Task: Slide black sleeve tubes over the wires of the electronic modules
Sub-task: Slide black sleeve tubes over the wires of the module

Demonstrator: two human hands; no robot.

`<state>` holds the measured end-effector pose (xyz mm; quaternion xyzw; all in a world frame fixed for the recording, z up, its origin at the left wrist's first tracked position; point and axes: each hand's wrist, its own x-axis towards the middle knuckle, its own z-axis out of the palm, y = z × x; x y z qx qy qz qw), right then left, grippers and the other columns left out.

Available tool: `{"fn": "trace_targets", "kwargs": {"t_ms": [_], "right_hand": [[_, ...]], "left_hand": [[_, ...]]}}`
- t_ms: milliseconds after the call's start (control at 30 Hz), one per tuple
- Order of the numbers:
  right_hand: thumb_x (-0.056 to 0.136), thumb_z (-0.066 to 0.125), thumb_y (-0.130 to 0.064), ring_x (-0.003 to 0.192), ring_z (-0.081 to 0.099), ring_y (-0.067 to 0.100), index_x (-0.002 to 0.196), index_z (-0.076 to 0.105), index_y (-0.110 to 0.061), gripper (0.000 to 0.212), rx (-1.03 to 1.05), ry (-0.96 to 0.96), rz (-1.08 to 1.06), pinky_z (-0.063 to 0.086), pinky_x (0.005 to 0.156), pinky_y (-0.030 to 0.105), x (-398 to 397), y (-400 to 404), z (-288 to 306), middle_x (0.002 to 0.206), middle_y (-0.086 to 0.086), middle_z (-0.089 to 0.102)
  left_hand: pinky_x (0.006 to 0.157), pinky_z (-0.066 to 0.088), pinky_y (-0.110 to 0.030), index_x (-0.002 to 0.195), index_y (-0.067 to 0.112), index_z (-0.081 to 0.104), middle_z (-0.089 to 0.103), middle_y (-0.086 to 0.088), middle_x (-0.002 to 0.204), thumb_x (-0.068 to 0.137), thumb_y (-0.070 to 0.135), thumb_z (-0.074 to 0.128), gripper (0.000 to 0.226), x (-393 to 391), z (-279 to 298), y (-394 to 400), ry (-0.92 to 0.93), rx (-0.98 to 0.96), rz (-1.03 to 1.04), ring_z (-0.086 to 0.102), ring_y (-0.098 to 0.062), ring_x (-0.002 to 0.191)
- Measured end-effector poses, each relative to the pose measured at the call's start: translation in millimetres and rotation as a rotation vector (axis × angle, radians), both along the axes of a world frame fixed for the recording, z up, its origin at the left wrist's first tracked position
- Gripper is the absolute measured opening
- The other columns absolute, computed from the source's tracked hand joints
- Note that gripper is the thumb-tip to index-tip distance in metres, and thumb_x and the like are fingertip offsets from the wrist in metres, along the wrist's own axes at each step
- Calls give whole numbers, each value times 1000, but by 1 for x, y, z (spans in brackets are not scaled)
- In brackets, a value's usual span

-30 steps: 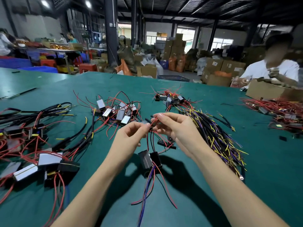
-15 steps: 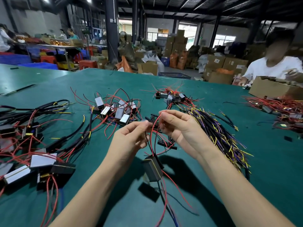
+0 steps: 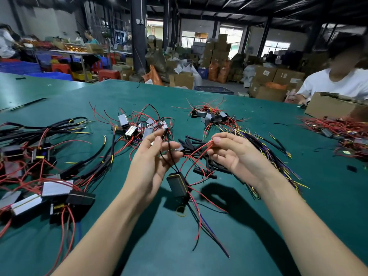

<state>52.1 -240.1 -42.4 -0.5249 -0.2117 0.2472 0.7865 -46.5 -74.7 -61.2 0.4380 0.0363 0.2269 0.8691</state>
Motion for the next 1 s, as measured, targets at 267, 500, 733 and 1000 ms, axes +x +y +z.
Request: {"fn": "trace_targets", "kwargs": {"t_ms": [267,500,733,1000], "right_hand": [[93,59,-28,49,53,6,78,68,-9,26,-631,-233,-343,35,44,10,17,-4,-30,67,3,64],[76,77,-27,50,46,-3,65,66,-22,16,-1211,-700,-215,34,47,5,16,-5,-35,53,-12,54],[85,63,-12,37,48,-3,79,67,-10,8,-1006,-504,-239,30,37,8,18,-12,-28,58,-1,63],[89,61,-8,56,56,9,82,62,-10,7,-169,-145,-340,46,53,15,11,-29,18,67,0,65]], "left_hand": [[58,46,-12,102,7,66,54,4,63,96,7,45,22,-3,3,1,37,62,-26,47,-5,58],[48,52,-21,93,9,68,55,5,57,93,3,51,17,-10,8,-8,24,283,71,65,-17,48],[49,56,-25,95,9,67,54,1,61,93,7,54,13,-12,4,-13,72,410,47,68,-25,53],[37,40,-16,80,13,71,59,5,59,84,19,65,9,-10,-4,-21,108,493,66,57,-14,41]]}}
